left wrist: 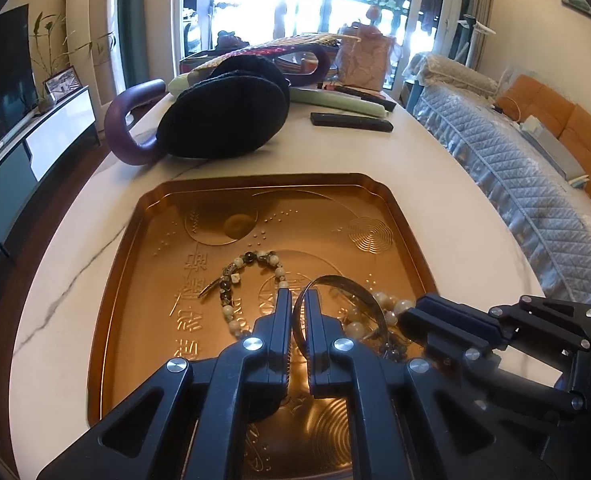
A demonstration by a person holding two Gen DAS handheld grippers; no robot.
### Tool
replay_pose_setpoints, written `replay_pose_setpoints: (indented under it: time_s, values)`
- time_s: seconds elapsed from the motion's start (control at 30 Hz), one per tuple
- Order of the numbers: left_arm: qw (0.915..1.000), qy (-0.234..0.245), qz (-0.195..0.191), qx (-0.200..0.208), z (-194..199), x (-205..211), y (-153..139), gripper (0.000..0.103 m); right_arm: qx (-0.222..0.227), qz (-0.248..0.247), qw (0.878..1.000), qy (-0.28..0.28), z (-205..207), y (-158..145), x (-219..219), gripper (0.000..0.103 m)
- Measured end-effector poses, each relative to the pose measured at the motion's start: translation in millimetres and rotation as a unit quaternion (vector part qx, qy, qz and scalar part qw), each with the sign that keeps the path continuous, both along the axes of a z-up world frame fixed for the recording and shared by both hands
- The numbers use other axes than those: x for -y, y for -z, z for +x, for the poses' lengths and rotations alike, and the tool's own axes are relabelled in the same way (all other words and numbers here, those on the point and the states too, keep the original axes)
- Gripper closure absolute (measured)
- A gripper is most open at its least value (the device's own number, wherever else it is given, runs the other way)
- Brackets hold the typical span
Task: Organize jewelry
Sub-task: 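Carry the silver bangle and amber bracelet over the copper tray and open both tools, then close the left tool on the clear heart-charm bracelet while the right tool grasps the multicolor bead bracelet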
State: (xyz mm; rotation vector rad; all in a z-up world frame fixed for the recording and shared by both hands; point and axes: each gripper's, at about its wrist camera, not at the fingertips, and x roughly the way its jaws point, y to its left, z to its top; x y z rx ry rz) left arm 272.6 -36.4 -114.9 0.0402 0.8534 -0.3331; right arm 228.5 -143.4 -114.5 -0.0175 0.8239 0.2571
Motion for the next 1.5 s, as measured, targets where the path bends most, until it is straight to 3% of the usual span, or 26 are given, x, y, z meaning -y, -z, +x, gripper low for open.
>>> replay_pose_setpoints:
  time_s: [0.13, 0.17, 0.2, 0.23, 0.27, 0.3, 0.47, 0.8, 0.97, 1.03, 1.13, 1.17, 1.2, 1.3, 1.37, 1.5]
  values:
    - [1.0000, 0.003, 0.006, -0.001, -4, 2, -2, 0.092, -0.006, -0.005, 1.000, -0.003, -2, 1, -3, 0.093]
    - [0.9999, -0.003, 0.014, -0.002, -5, 3, -4, 0.077, -0.005, -0.007, 1.000, 0.002, -3, 0, -3, 0.092]
    - [0.9999, -0.009, 0.013, -0.002, -7, 2, -7, 0.049, -0.006, -0.012, 1.000, 0.009, -5, 0, -3, 0.082]
    - [0.9999, -0.010, 0.006, 0.004, -10, -1, -10, 0.035, -0.006, -0.014, 1.000, 0.012, -7, -1, -3, 0.075]
    - [0.9998, -0.012, 0.002, 0.014, -15, -3, -15, 0.014, -0.002, -0.009, 1.000, 0.011, -9, -3, -3, 0.064]
    - [0.9995, -0.014, 0.001, 0.028, -22, -4, -20, 0.010, 0.001, -0.003, 1.000, 0.010, -11, -4, -2, 0.060]
    - [0.9983, -0.005, 0.014, 0.056, -52, -8, -34, 0.010, 0.007, 0.009, 1.000, 0.012, -28, -12, -2, 0.057]
    - [0.9978, -0.040, -0.039, 0.034, -106, -60, -34, 0.010, 0.004, 0.050, 0.999, 0.009, -76, -17, 1, 0.050]
    - [0.9981, -0.048, -0.030, 0.022, -131, -83, -24, 0.010, 0.004, 0.060, 0.998, -0.003, -98, -15, 0, 0.050]
    - [0.9985, -0.045, -0.018, 0.024, -140, -87, -20, 0.010, 0.003, 0.058, 0.998, -0.009, -106, -12, -1, 0.053]
    - [0.9989, -0.040, 0.003, 0.025, -153, -92, -15, 0.011, -0.009, 0.060, 0.998, -0.016, -118, -4, -4, 0.071]
    - [0.9990, -0.036, 0.004, 0.025, -158, -94, -12, 0.016, -0.016, 0.064, 0.998, -0.019, -121, 0, -5, 0.078]
    - [0.9993, -0.030, 0.004, 0.021, -162, -93, -10, 0.027, -0.022, 0.066, 0.997, -0.022, -123, 2, -7, 0.083]
    - [0.9998, -0.012, 0.016, -0.004, -167, -91, -1, 0.052, -0.032, 0.066, 0.997, -0.036, -125, 9, -16, 0.085]
    - [0.9994, -0.005, 0.030, -0.014, -169, -88, 6, 0.059, -0.035, 0.059, 0.996, -0.049, -125, 13, -25, 0.085]
    - [0.9983, -0.006, 0.050, -0.028, -167, -87, 15, 0.060, -0.040, 0.057, 0.995, -0.067, -125, 20, -37, 0.085]
